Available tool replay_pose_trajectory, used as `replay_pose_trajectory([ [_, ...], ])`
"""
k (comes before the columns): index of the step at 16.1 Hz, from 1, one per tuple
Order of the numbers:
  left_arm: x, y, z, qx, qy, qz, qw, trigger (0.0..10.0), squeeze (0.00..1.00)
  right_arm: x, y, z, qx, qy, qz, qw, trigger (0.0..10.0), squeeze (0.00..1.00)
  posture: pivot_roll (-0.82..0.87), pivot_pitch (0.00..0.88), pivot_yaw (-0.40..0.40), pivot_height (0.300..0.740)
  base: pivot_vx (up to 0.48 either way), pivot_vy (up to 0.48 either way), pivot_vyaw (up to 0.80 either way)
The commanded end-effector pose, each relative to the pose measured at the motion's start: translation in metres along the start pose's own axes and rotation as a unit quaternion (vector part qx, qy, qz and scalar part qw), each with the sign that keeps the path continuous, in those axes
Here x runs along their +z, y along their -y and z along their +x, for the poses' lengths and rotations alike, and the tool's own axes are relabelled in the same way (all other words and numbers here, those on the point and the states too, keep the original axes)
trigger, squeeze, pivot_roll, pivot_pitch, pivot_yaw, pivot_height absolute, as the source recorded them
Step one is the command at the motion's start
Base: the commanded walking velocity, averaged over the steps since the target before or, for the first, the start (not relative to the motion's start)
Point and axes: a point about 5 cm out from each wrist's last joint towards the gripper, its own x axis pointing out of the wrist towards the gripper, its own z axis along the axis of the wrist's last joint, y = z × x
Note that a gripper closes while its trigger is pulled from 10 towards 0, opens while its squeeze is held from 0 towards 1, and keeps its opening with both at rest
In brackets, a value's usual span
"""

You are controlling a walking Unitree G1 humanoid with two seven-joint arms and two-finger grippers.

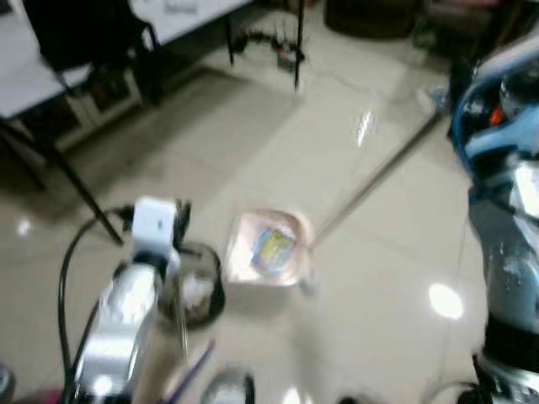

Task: Sweep floor

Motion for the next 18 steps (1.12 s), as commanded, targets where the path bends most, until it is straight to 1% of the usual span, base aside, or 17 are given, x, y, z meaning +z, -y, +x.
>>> replay_pose_trajectory([
  [1, 0.011, 0.005, -0.004, -0.002, 0.024, 0.010, 1.000, 10.0, 0.00, 0.009, 0.005, 0.006, -0.015, 0.016, 0.004, 1.000, 10.0, 0.00, 0.01, 0.076, 0.033, 0.740, 0.000, 0.000, 0.80],
  [3, 0.012, 0.007, -0.007, 0.002, 0.027, 0.021, 0.999, 10.0, 0.00, 0.010, 0.005, 0.012, -0.023, 0.018, 0.009, 1.000, 10.0, 0.00, 0.02, 0.078, 0.028, 0.740, 0.000, 0.000, 0.80],
  [7, 0.018, 0.009, -0.007, 0.004, 0.036, 0.031, 0.999, 10.0, 0.00, 0.004, 0.009, 0.015, -0.044, 0.010, 0.016, 0.999, 10.0, 0.00, 0.02, 0.081, 0.031, 0.740, 0.000, 0.000, 0.80],
  [11, 0.020, 0.011, -0.008, 0.004, 0.038, 0.032, 0.999, 10.0, 0.00, -0.005, 0.009, 0.014, -0.052, 0.000, 0.020, 0.998, 10.0, 0.00, 0.02, 0.081, 0.030, 0.740, 0.287, 0.000, 0.80],
  [13, 0.021, 0.012, -0.008, 0.004, 0.038, 0.031, 0.999, 10.0, 0.00, -0.006, 0.009, 0.014, -0.050, 0.000, 0.013, 0.999, 10.0, 0.00, 0.02, 0.081, 0.029, 0.740, 0.309, 0.000, 0.68],
  [18, 0.021, 0.013, -0.007, 0.001, 0.037, 0.028, 0.999, 10.0, 0.00, -0.004, 0.014, 0.015, -0.062, 0.009, 0.006, 0.998, 10.0, 0.00, 0.02, 0.081, 0.032, 0.740, 0.308, 0.000, 0.00],
])
